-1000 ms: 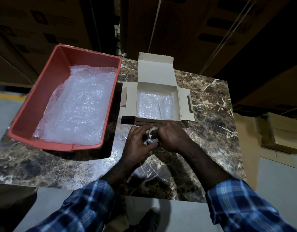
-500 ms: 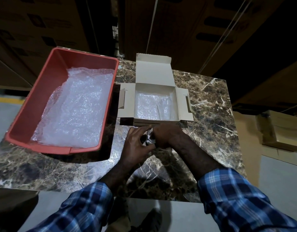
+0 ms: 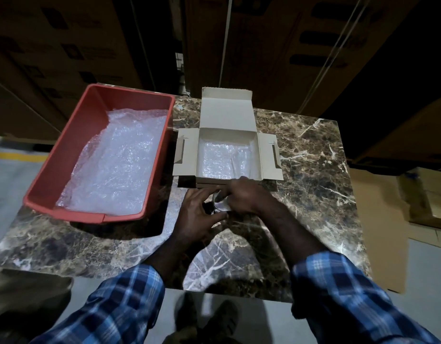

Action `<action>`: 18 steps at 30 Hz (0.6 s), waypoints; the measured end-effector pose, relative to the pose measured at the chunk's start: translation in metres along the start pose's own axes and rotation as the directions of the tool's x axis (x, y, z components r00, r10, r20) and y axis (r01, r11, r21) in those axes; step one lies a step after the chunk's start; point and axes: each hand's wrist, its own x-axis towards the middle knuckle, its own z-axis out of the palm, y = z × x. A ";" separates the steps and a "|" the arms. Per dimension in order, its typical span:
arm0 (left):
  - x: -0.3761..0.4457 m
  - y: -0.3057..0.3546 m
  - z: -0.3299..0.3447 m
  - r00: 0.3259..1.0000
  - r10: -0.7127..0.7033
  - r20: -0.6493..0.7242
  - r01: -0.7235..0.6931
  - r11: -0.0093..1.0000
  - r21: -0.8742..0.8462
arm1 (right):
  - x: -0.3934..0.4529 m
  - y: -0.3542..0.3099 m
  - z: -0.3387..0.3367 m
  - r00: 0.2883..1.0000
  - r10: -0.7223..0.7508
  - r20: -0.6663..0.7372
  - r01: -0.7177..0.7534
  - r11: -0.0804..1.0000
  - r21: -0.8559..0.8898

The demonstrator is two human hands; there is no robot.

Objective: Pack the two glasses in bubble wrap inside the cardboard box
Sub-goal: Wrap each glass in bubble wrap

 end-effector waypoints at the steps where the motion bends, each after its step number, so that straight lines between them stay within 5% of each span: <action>1: -0.001 0.003 -0.001 1.000 -0.015 0.010 0.015 1.000 0.025 | -0.003 0.003 -0.003 0.998 -0.018 -0.056 0.024 0.993 0.112; 7: -0.003 0.020 -0.004 0.998 -0.062 -0.017 0.064 0.985 0.158 | -0.030 0.028 0.009 0.932 0.164 -0.324 0.079 0.778 0.623; 18: -0.007 0.021 0.000 0.984 -0.173 0.044 0.155 0.949 0.274 | -0.033 0.028 0.039 0.949 0.215 -0.231 -0.036 0.800 0.598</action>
